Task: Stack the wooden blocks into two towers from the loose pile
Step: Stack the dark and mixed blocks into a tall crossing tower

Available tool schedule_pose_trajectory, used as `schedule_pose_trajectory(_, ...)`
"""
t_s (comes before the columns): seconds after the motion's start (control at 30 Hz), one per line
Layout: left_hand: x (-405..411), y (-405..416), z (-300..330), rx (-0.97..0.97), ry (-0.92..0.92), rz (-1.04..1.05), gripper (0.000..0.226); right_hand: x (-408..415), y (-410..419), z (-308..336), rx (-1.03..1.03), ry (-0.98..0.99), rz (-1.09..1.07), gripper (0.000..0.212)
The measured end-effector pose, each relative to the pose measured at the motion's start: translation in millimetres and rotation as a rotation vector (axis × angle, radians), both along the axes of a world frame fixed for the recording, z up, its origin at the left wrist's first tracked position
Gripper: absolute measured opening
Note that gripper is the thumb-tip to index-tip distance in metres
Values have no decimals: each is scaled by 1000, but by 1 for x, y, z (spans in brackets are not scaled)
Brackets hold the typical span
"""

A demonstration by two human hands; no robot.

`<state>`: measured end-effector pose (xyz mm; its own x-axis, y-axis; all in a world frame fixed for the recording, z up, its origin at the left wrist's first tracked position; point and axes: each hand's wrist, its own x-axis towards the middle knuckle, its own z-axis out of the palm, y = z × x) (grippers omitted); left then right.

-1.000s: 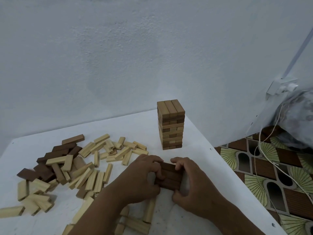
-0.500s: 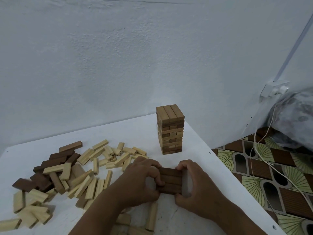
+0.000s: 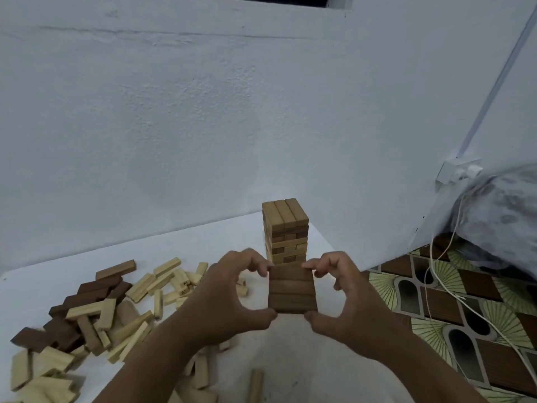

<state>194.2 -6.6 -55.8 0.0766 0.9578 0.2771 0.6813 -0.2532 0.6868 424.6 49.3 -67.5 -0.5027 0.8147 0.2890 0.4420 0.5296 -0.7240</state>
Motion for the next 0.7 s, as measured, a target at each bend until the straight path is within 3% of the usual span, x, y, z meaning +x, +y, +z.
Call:
schedule_pose_trajectory(0.27,6,18,57,143,-219,125,56,-7,35,73,8,93,80,56)
schedule_pose_trajectory(0.7,2,74,64,59,-245,265,59,-29,108,99,-117,-29,161,53)
